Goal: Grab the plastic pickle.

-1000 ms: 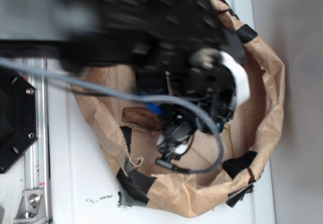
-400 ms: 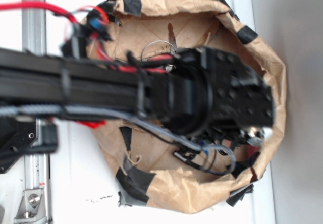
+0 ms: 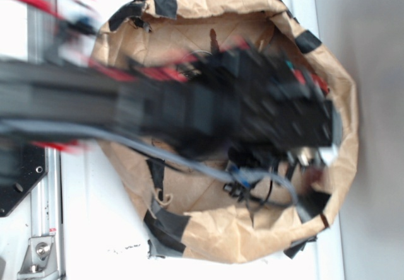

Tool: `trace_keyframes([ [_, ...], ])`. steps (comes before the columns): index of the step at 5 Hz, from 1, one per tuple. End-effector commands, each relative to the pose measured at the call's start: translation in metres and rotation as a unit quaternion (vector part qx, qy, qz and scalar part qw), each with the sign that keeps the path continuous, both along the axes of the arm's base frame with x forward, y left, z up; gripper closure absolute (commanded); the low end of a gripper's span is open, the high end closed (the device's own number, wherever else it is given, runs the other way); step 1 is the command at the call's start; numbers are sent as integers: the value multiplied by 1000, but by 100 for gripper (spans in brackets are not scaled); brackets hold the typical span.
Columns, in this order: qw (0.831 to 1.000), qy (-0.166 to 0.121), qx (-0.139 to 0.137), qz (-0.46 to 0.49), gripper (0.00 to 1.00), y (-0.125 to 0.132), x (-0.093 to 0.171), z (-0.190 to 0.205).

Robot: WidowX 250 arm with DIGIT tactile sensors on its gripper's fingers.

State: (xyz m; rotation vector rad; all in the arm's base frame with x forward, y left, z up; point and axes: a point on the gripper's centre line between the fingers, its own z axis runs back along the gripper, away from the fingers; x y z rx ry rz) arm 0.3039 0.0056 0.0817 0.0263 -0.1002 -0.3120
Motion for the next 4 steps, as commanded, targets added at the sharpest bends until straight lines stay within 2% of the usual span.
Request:
trace_keyframes([
  [1,973,-89,-53,206,100,37,-53,103],
  [2,938,-96,-61,327,100,30,-73,153],
  [3,911,-144,-21,385,100,9,-83,165],
  [4,895,-149,-20,421,100,14,-78,154],
])
